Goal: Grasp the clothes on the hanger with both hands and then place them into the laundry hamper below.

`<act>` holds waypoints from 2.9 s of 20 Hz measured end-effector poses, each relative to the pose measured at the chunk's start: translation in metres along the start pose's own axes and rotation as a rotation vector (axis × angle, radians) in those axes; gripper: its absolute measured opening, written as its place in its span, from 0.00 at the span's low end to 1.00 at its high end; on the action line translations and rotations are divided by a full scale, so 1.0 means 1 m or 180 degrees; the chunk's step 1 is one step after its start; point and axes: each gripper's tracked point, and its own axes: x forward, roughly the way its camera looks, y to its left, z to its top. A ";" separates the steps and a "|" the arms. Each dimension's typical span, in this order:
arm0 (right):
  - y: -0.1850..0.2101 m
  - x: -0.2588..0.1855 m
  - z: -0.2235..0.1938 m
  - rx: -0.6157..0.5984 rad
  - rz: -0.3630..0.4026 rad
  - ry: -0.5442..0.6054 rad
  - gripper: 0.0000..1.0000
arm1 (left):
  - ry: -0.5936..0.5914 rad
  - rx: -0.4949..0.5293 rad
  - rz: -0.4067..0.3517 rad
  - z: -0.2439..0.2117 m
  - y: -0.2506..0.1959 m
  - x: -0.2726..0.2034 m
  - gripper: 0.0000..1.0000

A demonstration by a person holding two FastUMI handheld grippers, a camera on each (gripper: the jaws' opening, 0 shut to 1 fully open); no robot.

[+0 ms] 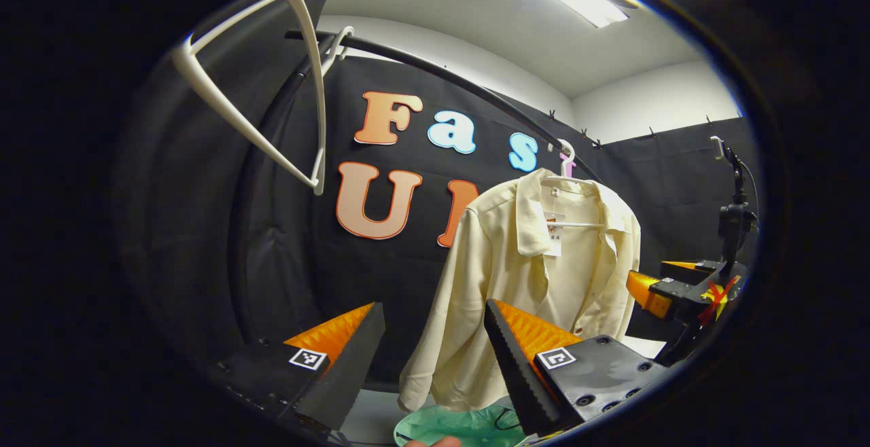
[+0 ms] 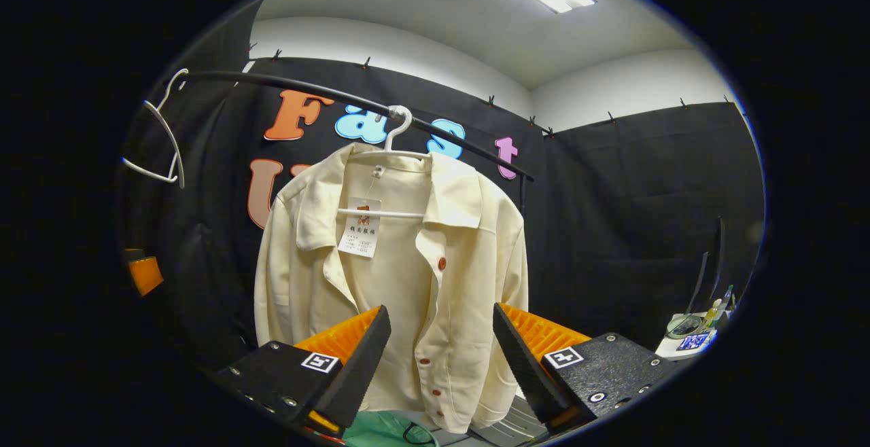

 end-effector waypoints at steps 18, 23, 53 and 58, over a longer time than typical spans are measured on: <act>-0.069 0.153 -0.030 0.0307 0.0264 0.0049 0.02 | -0.0141 0.0090 0.0649 -0.015 -0.085 0.052 1.00; -0.091 0.122 -0.001 0.0503 0.0635 -0.0153 0.01 | -0.0194 0.0163 0.0314 -0.025 -0.134 0.125 0.96; -0.170 0.103 0.057 0.0277 0.0298 -0.0702 0.01 | -0.0087 0.0936 0.0405 -0.058 -0.072 0.198 0.13; -0.173 0.101 0.062 0.0241 0.0234 -0.0728 0.01 | -0.0072 0.0080 0.0007 -0.041 -0.062 0.188 0.17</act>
